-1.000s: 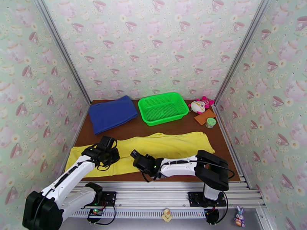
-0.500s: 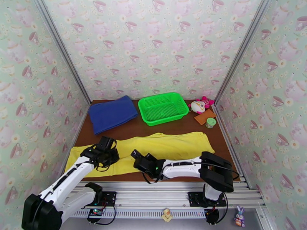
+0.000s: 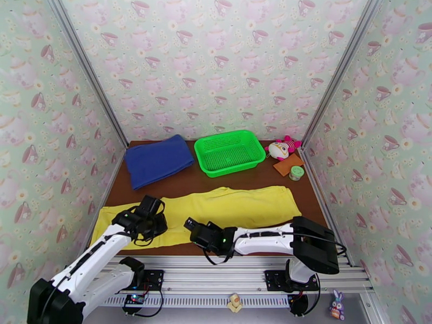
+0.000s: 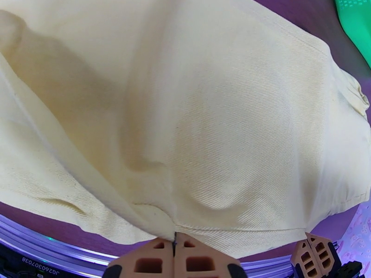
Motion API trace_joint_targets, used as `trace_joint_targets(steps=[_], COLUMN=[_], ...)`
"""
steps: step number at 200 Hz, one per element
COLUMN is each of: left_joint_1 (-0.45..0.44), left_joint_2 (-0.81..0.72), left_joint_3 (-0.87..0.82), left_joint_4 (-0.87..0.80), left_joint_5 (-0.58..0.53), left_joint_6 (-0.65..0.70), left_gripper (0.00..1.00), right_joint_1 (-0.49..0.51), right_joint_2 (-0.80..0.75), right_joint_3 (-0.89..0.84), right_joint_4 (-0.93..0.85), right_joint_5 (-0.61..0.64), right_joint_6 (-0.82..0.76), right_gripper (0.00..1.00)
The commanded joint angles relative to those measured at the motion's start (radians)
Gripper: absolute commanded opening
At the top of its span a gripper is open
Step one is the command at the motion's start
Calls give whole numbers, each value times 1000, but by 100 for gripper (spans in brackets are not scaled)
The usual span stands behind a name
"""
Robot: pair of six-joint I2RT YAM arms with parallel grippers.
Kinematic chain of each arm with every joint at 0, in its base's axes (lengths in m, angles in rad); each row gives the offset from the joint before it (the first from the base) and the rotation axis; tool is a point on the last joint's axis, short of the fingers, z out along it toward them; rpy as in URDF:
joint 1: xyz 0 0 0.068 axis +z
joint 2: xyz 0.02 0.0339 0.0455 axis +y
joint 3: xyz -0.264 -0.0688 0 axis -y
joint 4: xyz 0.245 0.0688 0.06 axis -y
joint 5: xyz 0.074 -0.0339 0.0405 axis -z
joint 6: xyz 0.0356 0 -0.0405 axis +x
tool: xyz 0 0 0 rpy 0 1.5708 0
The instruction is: Fold and stack the trousers
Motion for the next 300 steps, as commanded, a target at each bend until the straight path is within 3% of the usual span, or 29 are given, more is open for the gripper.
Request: trace_joint_targets(steps=[1, 33, 57, 71, 84, 104, 131, 164, 227, 265, 300], left_joint_1=[-23, -69, -94, -96, -91, -62, -18, 5, 16, 7, 7], left_joint_2=[-30, -89, -183, -222, -201, -28, 248, 442, 622, 738, 821], left_joint_3=[-29, -36, -33, -36, -35, 35, 151, 161, 173, 244, 285], left_joint_4=[-36, -66, -35, 34, 127, 214, 227, 296, 388, 408, 460], left_joint_5=[-40, -82, -94, -96, -88, -83, -99, -40, -55, -54, -13], left_joint_6=[-58, -120, -103, -71, -16, 78, 179, 198, 224, 244, 262], left_gripper=[5, 17, 25, 31, 40, 47, 47, 46, 46, 47, 46], right_joint_1=[7, 7, -5, -61, -147, -266, -309, -336, -449, -475, -505], right_joint_2=[16, -17, -101, -126, -100, 19, 245, 327, 120, 52, -28], right_joint_3=[-9, -34, -42, -25, 13, 123, 308, 268, -99, -217, -290], right_joint_4=[-36, 0, 5, 22, 44, 56, 17, 32, 13, 27, -12], right_joint_5=[-49, -34, 14, -38, -163, -363, -518, -518, -418, -409, -303], right_joint_6=[25, 32, 5, 4, 30, 99, 177, 333, 643, 780, 885], right_gripper=[3, 39, 52, 54, 55, 57, 59, 54, 55, 54, 50])
